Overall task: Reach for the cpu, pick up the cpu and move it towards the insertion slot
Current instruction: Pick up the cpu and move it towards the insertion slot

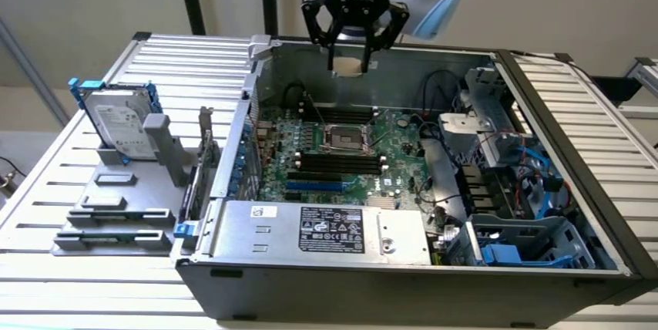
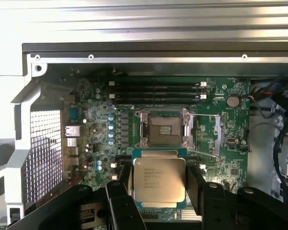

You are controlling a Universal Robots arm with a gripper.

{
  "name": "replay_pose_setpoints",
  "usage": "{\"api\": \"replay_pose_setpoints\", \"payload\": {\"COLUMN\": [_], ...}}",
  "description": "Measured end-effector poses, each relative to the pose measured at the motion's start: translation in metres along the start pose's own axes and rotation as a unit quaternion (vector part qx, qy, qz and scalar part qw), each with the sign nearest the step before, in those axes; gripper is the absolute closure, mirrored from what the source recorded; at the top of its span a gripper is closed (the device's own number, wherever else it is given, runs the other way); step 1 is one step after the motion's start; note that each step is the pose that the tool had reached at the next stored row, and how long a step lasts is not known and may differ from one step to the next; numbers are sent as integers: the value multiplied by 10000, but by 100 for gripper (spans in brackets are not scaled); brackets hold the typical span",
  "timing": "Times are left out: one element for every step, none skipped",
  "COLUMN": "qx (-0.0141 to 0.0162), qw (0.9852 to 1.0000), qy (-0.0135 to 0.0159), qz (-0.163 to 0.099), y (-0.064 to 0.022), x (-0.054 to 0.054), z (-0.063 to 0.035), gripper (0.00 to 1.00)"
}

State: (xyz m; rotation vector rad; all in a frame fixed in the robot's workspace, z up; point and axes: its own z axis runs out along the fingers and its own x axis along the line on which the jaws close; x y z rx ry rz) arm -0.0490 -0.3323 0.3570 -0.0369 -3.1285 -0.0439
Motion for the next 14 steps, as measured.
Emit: {"api": "replay_pose_setpoints", "payload": {"qx": [1,2,1,2,3,2,2,3,3,3,3,3,2,3], "qw": [10000,10000,10000,10000,10000,10000,10000,10000,10000,10000,10000,10000,10000,10000], "qy": [0,0,0,0,0,0,0,0,0,0,0,0,0,0], "qz": [0,-1,0,0,0,0,0,0,1,1,0,0,0,0], "y": [40,67,85,99,103,105,106,106,106,106,107,107,107,107], "x": [-17,-35,-52,-69,-81,-88,-91,-92,-92,-92,-93,-93,-93,-93], "z": [17,34,50,62,70,74,75,75,75,75,76,76,76,76], "gripper": [45,45,45,45,45,45,45,45,45,45,45,45,45,45]}}
